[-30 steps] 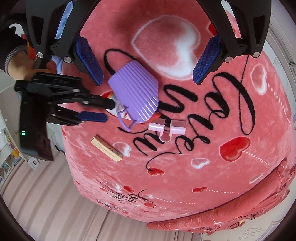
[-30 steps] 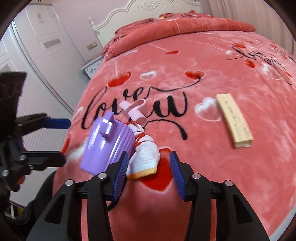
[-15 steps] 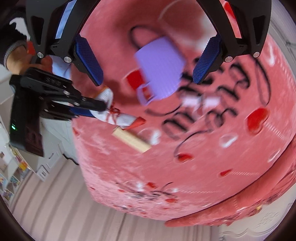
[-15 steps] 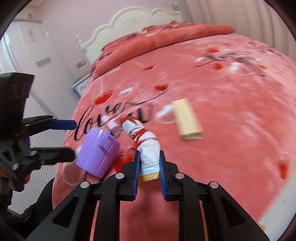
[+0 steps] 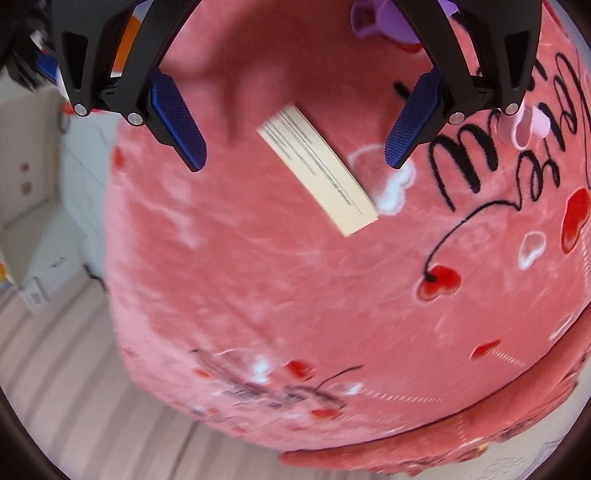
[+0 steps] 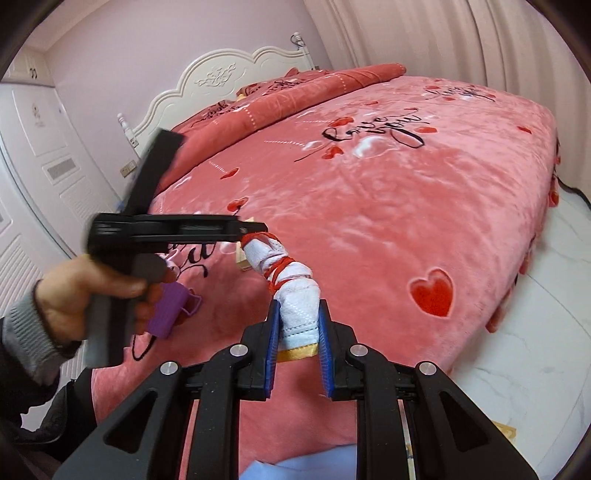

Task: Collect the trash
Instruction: 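Grasp the white-red doll with the right tool while the left grasps the wooden stick box, then carry the doll and wooden box over the orange bin with both tools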

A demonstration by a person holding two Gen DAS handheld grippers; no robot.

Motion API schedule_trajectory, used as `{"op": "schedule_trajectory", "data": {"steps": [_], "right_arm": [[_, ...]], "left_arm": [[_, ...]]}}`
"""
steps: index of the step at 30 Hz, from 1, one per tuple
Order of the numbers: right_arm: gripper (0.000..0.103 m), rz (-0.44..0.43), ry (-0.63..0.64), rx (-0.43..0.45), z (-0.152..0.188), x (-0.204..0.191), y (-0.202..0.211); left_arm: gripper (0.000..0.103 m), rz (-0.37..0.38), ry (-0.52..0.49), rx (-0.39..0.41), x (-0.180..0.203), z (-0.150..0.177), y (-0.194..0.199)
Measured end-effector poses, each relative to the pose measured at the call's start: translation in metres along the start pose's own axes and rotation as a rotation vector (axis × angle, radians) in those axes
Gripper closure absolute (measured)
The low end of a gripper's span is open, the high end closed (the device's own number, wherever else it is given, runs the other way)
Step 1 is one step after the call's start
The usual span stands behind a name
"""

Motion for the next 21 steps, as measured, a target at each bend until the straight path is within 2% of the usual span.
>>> {"op": "schedule_trajectory", "data": {"steps": [1, 2, 3, 6, 8, 15, 21], "right_arm": [[0.083, -0.005, -0.005, 0.004, 0.002, 0.003, 0.001], [0.083, -0.010, -0.011, 0.007, 0.004, 0.006, 0.003], [0.083, -0.014, -0.017, 0.011, 0.006, 0.010, 0.006], [0.083, -0.025, -0.037, 0.020, 0.012, 0.016, 0.009], [0.083, -0.028, -0.050, 0.024, 0.015, 0.020, 0.010], [0.083, -0.025, -0.060, 0.040, 0.024, 0.015, 0.019], [0.083, -0.011, -0.055, 0.057, 0.037, -0.001, 0.040]], "left_arm": [[0.021, 0.002, 0.022, -0.015, -0.004, -0.001, -0.008], [0.040, 0.011, 0.030, -0.040, -0.005, 0.000, -0.014], [0.043, 0.020, 0.035, -0.061, -0.007, 0.000, -0.019], [0.056, -0.012, -0.002, -0.054, -0.010, 0.003, -0.020], [0.072, -0.012, -0.031, -0.053, -0.010, 0.005, -0.016], [0.073, 0.021, -0.147, -0.049, -0.001, 0.023, 0.002], [0.073, 0.065, -0.254, 0.001, 0.022, 0.056, 0.047]]}}
Point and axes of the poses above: each gripper's, at about its wrist camera, not at the fingertips, and y roughly against the way its jaws point, x to its right, z to its underside, the point moved 8 cm from there along -y, roughly the way its jaws point, and after that the axes turned 13 degrees about -x, right-handed, at the moved point
